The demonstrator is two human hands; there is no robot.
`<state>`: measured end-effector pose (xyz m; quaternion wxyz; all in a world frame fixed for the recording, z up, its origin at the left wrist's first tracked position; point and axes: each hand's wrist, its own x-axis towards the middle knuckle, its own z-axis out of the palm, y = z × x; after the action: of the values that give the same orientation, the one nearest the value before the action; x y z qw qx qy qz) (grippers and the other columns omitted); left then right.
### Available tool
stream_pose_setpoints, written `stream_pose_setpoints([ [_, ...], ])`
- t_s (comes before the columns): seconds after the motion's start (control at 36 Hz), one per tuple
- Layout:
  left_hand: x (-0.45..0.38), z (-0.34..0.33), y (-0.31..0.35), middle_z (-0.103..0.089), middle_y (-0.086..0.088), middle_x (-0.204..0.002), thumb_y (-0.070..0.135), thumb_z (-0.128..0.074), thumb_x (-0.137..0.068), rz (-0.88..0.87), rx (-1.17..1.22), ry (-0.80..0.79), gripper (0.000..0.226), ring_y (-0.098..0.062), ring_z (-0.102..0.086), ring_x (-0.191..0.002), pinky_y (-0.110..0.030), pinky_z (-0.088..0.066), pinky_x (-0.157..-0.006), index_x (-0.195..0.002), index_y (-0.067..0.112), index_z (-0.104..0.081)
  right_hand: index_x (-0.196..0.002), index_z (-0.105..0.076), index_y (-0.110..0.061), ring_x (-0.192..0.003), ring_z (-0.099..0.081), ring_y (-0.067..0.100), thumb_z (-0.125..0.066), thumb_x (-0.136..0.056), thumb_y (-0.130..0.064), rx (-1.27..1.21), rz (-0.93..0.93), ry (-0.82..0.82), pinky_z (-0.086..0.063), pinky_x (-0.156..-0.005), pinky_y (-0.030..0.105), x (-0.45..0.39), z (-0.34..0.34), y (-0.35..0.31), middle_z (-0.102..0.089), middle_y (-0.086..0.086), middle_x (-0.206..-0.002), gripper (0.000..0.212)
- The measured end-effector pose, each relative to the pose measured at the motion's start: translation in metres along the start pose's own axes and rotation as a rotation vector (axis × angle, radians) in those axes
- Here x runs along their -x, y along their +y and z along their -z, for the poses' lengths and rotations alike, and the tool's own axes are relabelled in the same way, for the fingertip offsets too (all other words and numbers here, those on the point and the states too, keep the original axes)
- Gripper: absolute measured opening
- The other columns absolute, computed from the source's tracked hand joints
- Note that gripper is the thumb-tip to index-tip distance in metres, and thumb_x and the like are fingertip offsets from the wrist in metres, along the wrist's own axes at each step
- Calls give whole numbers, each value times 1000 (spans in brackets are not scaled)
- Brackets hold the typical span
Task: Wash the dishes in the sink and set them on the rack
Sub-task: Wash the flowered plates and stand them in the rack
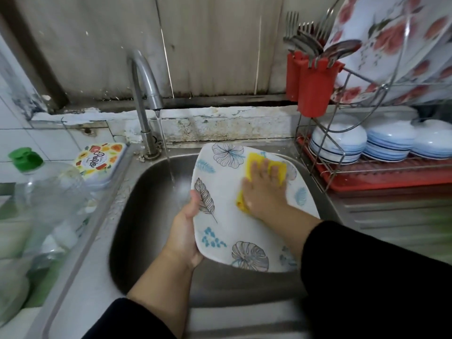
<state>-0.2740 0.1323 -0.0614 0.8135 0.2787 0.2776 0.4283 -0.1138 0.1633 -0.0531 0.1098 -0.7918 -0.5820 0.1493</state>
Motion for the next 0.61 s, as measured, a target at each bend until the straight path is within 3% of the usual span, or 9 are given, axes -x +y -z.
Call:
stream_pose_setpoints([
  [0.11,3,-7,-1,-70,-15,-109,49,-29,-95,45,51,-26,53,-30,-69,-94,-48,-55,-81,-108,15,-67,-151,8,-25,-145,18,24,-22,-102,-40,-7,307,-22,7,-116,48,42,-13,-37,19,0,-158,60],
  [0.22,3,-12,3,-69,-15,-111,50,-26,-97,31,73,22,56,-29,-67,-101,-46,-46,-93,-114,11,-62,-151,8,-25,-143,24,18,-25,-99,-47,-64,470,-165,12,-116,44,72,-6,-35,21,-3,-157,65],
  [0.28,6,-15,4,-70,-17,-105,52,-27,-96,26,79,53,58,-32,-68,-95,-48,-46,-88,-113,8,-61,-151,10,-25,-141,27,17,-29,-88,-64,-70,523,-287,11,-117,45,81,4,-27,23,-3,-156,83],
  [0.33,9,-21,6,-68,-22,-107,56,-30,-94,42,86,88,62,-38,-64,-100,-51,-44,-88,-118,6,-58,-150,13,-23,-140,28,16,-40,-74,-75,-23,589,-364,9,-117,43,87,16,-18,25,-1,-155,106],
  [0.39,14,-32,9,-68,-23,-103,55,-29,-95,31,63,124,62,-39,-61,-100,-50,-45,-84,-118,6,-58,-149,15,-22,-139,29,16,-63,-75,-63,5,640,-412,9,-117,39,94,29,-9,26,-2,-154,115],
  [0.44,18,-44,14,-69,-22,-101,52,-27,-98,0,37,169,59,-38,-61,-97,-48,-46,-78,-118,6,-59,-149,16,-23,-139,29,13,-73,-77,-45,4,671,-443,10,-114,30,101,43,2,27,-6,-154,116],
  [0.53,25,-68,20,-60,-25,-120,50,-30,-99,-4,41,238,60,-38,-58,-105,-48,-43,-85,-130,3,-52,-149,14,-26,-142,22,12,-70,-83,-26,-43,670,-424,6,-114,25,105,56,10,21,-7,-156,107],
  [0.61,33,-95,25,-62,-24,-111,49,-31,-99,-15,38,272,56,-36,-59,-95,-47,-42,-85,-122,5,-54,-150,10,-31,-145,13,11,-56,-89,-12,-102,647,-356,-1,-119,31,112,67,12,15,-12,-157,92],
])
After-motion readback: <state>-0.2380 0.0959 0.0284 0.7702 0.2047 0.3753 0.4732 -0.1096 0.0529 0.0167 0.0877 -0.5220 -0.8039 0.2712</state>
